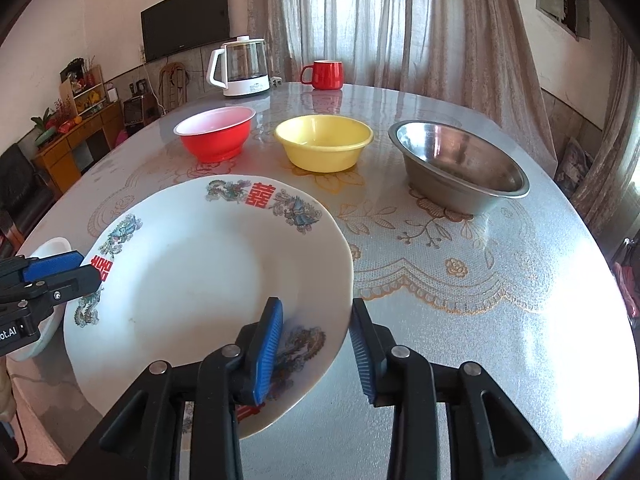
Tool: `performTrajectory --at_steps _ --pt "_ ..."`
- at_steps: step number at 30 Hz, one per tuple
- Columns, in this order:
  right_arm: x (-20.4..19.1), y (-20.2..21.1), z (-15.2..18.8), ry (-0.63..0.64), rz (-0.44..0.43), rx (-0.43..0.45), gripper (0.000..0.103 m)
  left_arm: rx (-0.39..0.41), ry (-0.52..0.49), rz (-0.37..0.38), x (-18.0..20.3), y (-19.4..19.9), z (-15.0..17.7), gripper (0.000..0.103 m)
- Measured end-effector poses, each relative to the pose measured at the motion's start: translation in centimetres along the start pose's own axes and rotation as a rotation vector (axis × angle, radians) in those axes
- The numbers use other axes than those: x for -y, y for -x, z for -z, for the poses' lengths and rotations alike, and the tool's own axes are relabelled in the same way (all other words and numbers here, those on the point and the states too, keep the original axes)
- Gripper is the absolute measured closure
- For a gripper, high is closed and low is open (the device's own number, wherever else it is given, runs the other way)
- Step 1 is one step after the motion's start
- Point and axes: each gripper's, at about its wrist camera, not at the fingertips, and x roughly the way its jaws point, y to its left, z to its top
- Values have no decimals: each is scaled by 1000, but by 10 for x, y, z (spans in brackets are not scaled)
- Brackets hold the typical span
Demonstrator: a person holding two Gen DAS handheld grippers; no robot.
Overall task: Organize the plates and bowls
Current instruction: 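Move both grippers to the rim of the rose-pattern white plate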
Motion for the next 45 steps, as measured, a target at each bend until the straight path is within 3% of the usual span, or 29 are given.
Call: performTrajectory --at_steps 14,20,26,33,38,45 --pt "-3 19 11 -60 1 8 68 29 59 -32 -20 21 11 64" --pt "-10 38 9 -56 2 77 68 39 95 -27 -32 29 17 64" --pt "-25 45 4 -20 -56 109 68 62 148 -41 -55 40 21 64" --pt "-50 49 5 11 -279 105 68 92 222 -72 -88 54 25 62" --pt "-77 43 9 23 -531 21 68 105 265 -116 -115 66 37 62" --pt "-117 29 18 51 -721 -93 68 116 315 -167 -146 79 56 60"
